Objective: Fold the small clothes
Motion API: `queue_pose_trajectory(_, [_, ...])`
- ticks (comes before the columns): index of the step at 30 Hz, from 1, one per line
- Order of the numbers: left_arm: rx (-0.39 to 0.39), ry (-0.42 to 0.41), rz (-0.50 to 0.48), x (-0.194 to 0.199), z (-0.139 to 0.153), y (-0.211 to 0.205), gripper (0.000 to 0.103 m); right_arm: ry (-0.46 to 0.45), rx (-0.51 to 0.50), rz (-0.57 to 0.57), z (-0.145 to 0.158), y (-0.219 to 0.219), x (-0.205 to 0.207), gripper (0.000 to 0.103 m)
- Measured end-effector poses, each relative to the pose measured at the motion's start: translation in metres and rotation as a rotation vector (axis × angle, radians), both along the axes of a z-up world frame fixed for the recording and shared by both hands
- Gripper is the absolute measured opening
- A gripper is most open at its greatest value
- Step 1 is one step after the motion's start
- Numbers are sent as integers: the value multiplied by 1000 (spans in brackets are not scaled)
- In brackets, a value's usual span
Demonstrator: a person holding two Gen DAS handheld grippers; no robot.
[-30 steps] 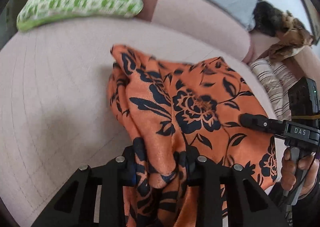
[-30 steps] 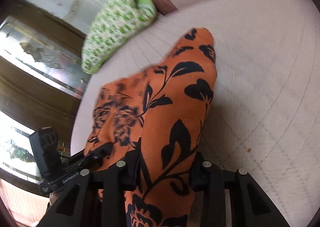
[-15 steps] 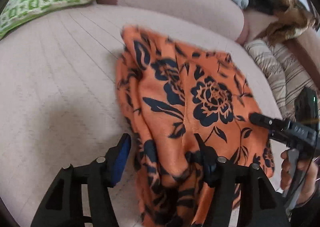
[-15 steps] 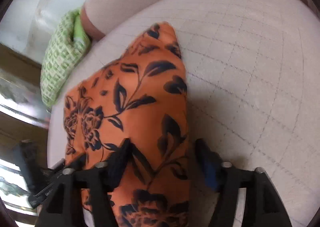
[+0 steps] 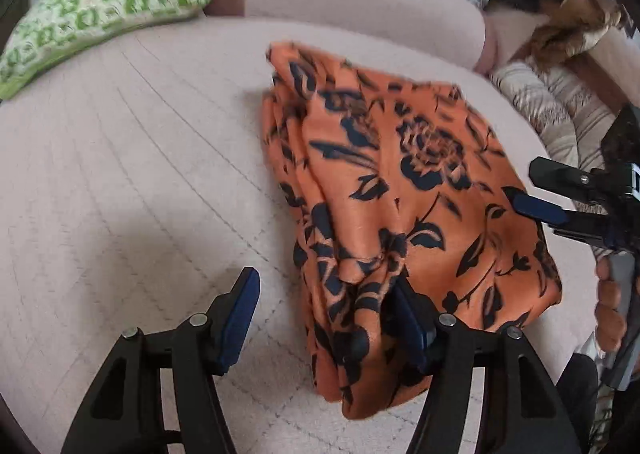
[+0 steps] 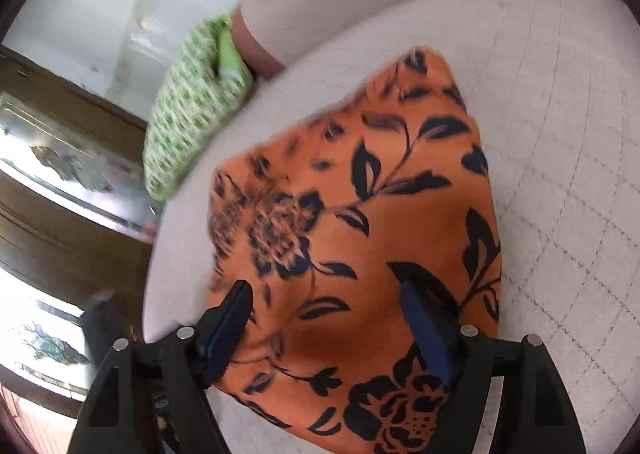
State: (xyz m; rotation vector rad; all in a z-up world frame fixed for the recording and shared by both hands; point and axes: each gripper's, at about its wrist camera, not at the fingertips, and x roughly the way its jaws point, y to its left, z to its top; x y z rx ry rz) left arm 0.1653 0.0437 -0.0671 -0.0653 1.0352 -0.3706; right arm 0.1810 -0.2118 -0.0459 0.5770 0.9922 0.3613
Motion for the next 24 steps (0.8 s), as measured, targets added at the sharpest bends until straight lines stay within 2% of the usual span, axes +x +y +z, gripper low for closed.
queue_pose_trajectory(3, [45, -67, -11, -9, 20, -3, 66, -84, -32, 32, 26, 7, 2, 80])
queue_pose_trajectory(5, [59, -85, 7, -10, 26, -3, 67, -101, -51, 10, 29, 7, 18, 81])
queue_pose_trajectory(7, [67, -87, 28, -11, 28, -5, 69, -65, -95, -58, 16, -2, 39, 84])
queue_pose_trajectory(8, [74, -91, 45, -14, 31, -3, 71, -19, -125, -90, 1, -6, 52, 85])
queue_pose_trajectory(9, [82, -98, 54, -15, 31, 0, 72, 51, -120, -106, -19, -9, 60, 86])
queue_pose_trajectory(10, [91, -102, 61, -18, 34, 3, 73, 61, -118, -114, -24, -10, 60, 87])
queue_pose_trajectory(14, [121, -131, 97, -28, 44, 12, 77, -37, -176, -89, 15, 0, 24, 86])
queue_pose_trajectory(18, [126, -146, 116, -39, 54, 13, 77, -104, -282, -100, 49, 4, -41, 86])
queue_pose_trajectory(19, [133, -162, 118, -47, 59, 12, 78, -115, -305, -106, 52, 7, -53, 86])
queue_pose_trajectory(21, [143, -195, 127, -58, 66, 12, 86, -121, -359, -113, 58, 12, -82, 87])
queue_pose_trajectory(24, [165, -225, 156, -81, 75, 9, 87, -132, -480, -111, 61, 23, -121, 87])
